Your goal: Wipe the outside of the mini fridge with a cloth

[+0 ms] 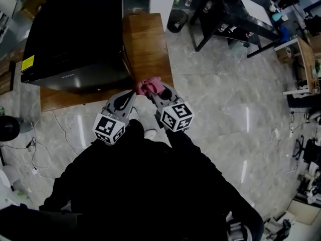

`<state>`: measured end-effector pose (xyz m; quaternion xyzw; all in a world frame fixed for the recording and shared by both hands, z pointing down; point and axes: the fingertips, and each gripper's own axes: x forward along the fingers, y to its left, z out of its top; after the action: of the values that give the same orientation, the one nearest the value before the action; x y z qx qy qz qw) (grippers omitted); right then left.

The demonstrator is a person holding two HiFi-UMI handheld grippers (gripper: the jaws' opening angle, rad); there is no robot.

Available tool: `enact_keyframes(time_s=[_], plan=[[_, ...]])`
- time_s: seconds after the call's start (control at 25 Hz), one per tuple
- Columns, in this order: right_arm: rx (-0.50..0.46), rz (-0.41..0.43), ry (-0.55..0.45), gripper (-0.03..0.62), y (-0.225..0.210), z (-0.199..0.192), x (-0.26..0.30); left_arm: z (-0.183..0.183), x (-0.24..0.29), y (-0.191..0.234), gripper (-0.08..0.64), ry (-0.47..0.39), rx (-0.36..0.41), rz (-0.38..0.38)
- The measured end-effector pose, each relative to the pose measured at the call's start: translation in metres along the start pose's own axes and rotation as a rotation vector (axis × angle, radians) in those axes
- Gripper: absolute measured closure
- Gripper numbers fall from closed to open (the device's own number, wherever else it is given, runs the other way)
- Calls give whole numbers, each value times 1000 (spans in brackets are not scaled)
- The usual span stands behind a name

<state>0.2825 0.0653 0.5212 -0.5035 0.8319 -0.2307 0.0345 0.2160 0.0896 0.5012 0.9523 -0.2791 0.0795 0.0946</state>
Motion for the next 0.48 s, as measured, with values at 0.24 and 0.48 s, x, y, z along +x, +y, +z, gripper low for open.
enact_keyframes(time_s=[0.24, 0.48], plan=[[18, 115, 4, 502, 12, 33, 33, 26, 10, 2, 558, -70, -9, -12], [-3, 225, 86, 502, 9, 51, 59, 36, 29, 12, 558, -80, 8, -10]])
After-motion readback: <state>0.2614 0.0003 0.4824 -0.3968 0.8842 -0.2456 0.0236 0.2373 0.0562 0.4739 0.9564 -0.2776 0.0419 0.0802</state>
